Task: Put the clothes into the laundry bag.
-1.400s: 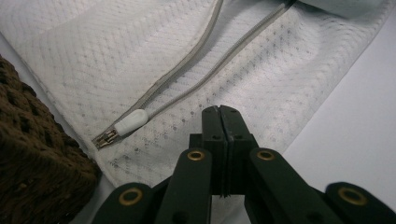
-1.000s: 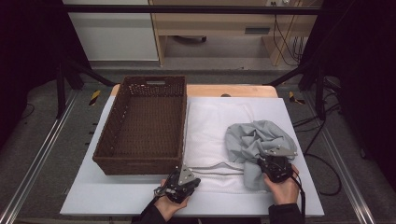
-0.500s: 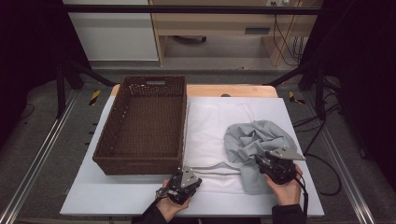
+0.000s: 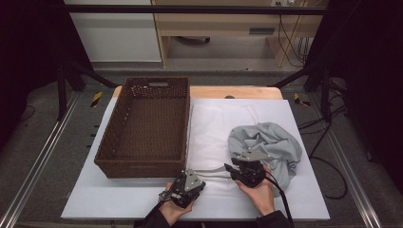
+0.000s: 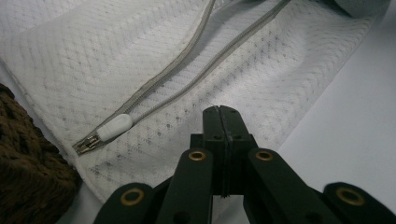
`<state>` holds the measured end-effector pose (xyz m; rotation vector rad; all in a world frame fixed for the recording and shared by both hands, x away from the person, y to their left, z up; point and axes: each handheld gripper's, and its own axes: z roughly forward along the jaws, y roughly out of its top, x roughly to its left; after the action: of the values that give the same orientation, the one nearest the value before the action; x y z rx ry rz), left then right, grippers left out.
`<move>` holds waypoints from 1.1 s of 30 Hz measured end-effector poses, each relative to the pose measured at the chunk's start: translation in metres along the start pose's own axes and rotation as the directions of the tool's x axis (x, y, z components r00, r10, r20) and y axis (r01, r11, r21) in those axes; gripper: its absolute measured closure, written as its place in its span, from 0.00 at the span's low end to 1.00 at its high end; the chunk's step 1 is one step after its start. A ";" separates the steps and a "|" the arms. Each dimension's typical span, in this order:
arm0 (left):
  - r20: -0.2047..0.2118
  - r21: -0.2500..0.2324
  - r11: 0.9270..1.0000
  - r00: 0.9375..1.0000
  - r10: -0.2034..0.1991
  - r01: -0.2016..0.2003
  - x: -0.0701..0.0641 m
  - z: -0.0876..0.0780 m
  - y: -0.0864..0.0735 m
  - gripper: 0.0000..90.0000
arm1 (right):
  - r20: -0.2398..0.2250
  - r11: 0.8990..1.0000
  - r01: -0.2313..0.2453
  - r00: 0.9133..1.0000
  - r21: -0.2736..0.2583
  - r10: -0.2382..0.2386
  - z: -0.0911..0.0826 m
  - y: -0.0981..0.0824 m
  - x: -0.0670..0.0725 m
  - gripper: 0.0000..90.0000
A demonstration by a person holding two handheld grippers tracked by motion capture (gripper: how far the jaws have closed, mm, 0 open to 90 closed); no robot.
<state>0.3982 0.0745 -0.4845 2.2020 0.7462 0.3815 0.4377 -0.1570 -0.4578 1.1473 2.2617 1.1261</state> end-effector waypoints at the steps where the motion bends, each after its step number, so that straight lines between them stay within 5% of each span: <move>1: 0.000 0.000 1.000 1.000 0.001 -0.001 0.000 0.000 0.000 1.00 | 0.004 1.000 0.004 1.000 0.019 -0.004 0.005 -0.003 0.001 0.70; 9: 0.000 0.003 1.000 1.000 0.002 -0.002 0.000 0.000 0.000 1.00 | 0.077 0.993 0.040 0.996 0.112 -0.049 0.020 -0.012 -0.002 0.82; 19: -0.002 0.000 1.000 1.000 -0.001 0.001 0.002 -0.001 0.009 0.90 | 0.101 0.992 0.018 0.994 0.126 -0.031 0.018 -0.009 -0.004 0.99; 26: -0.061 -0.060 0.997 0.997 0.048 -0.052 0.006 -0.005 0.037 0.77 | 0.069 1.000 -0.008 0.998 0.011 0.008 0.002 -0.004 -0.007 0.99; 29: -0.035 -0.060 0.998 0.999 0.028 -0.030 0.010 0.005 0.050 0.69 | 0.067 1.000 -0.005 0.998 -0.013 0.006 -0.005 -0.002 -0.008 0.99; 33: -0.062 -0.053 0.998 0.997 0.034 -0.037 0.012 0.024 0.062 0.66 | 0.062 0.998 0.004 0.998 -0.055 -0.001 -0.012 0.000 -0.008 0.99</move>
<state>0.4429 0.0350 -0.4535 2.1629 0.7219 0.4840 0.4355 -0.1693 -0.4510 1.1415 2.1717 1.1290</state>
